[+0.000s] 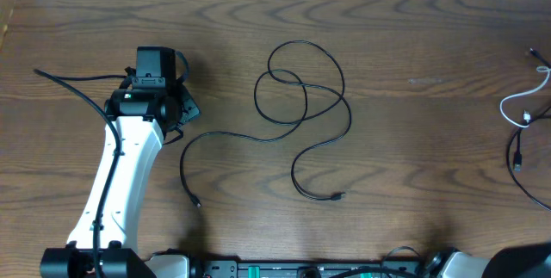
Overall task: Untangle cables
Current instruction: 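Release the white cable and lift the right gripper away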
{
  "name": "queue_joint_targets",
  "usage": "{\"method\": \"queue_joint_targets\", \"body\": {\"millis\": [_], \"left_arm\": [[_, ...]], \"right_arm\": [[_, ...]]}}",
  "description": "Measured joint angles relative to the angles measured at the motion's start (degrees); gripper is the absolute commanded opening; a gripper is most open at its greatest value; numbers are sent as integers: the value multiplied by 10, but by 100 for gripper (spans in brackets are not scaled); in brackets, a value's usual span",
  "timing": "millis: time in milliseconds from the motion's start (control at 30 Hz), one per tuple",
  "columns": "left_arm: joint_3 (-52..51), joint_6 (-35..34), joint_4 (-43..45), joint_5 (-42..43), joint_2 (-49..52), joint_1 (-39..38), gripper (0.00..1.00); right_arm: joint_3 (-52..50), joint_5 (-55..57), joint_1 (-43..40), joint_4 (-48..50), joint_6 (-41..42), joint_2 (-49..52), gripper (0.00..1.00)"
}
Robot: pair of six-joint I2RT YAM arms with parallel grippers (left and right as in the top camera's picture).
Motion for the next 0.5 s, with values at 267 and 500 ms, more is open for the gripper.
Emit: {"method": "queue_joint_targets", "body": {"millis": [267, 500], "left_arm": [[0, 0, 0, 0, 0, 0, 57], [0, 0, 0, 0, 0, 0, 57]], "right_arm": [[74, -31, -58, -110, 0, 110, 1], [90, -38, -83, -163, 0, 198, 1]]}}
